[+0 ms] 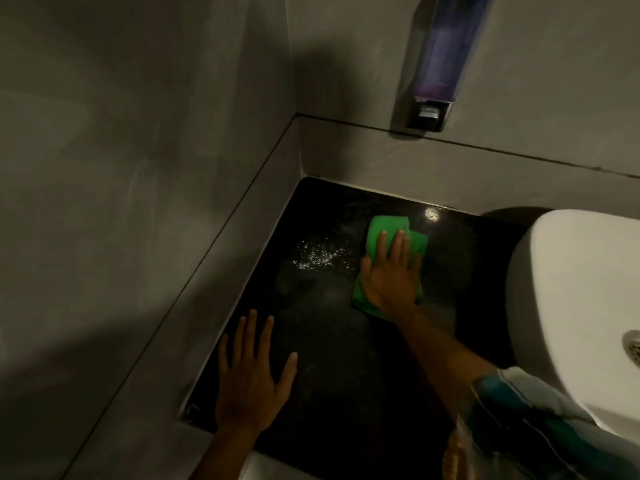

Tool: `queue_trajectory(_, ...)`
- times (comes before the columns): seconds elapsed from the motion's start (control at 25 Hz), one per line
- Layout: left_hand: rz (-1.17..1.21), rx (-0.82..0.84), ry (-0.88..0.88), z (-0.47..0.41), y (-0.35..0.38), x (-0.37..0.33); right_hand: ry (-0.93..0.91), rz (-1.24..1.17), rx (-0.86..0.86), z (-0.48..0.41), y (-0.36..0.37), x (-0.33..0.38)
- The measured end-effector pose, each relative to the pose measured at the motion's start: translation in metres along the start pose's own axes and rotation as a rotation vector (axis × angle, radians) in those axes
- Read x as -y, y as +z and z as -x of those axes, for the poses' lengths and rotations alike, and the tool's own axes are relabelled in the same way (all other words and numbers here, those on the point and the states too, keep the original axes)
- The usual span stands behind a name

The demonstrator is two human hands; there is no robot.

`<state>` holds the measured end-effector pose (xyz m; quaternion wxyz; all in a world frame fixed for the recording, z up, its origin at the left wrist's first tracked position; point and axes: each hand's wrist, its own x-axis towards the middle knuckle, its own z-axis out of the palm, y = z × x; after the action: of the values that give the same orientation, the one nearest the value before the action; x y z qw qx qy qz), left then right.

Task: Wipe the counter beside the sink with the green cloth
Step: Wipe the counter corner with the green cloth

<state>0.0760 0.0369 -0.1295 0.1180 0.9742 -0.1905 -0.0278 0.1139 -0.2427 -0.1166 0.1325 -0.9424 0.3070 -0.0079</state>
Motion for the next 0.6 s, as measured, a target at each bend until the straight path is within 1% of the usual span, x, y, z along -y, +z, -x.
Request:
queue_trajectory(0.08, 0.008, -0.001, -0.009, 0.002, -0.002, -0.006, -0.092, -0.017, 0.023, -0.013, 0.002, 0.027)
queue_trajectory(0.16, 0.022, -0.017, -0.001, 0.004, -0.004, -0.014, -0.235, 0.031, 0.017, -0.016, 0.003, 0.051)
queue_trajectory(0.24, 0.021, 0.005, -0.009, 0.009, -0.003, -0.006, -0.387, 0.085, 0.078, -0.002, 0.015, 0.074)
queue_trajectory(0.32, 0.025, -0.002, -0.028, 0.006, -0.001, -0.002, -0.526, 0.151, 0.104, 0.021, 0.022, 0.076)
queue_trajectory(0.4, 0.014, 0.009, -0.048, 0.003, -0.003, 0.001, -0.63, 0.153, 0.128, 0.05, 0.025, 0.068)
queue_trajectory(0.48, 0.011, 0.014, -0.042, 0.004, -0.007, -0.002, -0.625, 0.161, 0.121, 0.075, 0.019, 0.038)
queue_trajectory(0.52, 0.013, 0.026, -0.046, 0.004, -0.008, -0.003, -0.564, 0.158, 0.104, 0.081, 0.016, 0.017)
queue_trajectory(0.6, 0.01, 0.041, -0.043, 0.004, -0.008, -0.003, -0.333, 0.163, 0.08, 0.072, 0.006, -0.029)
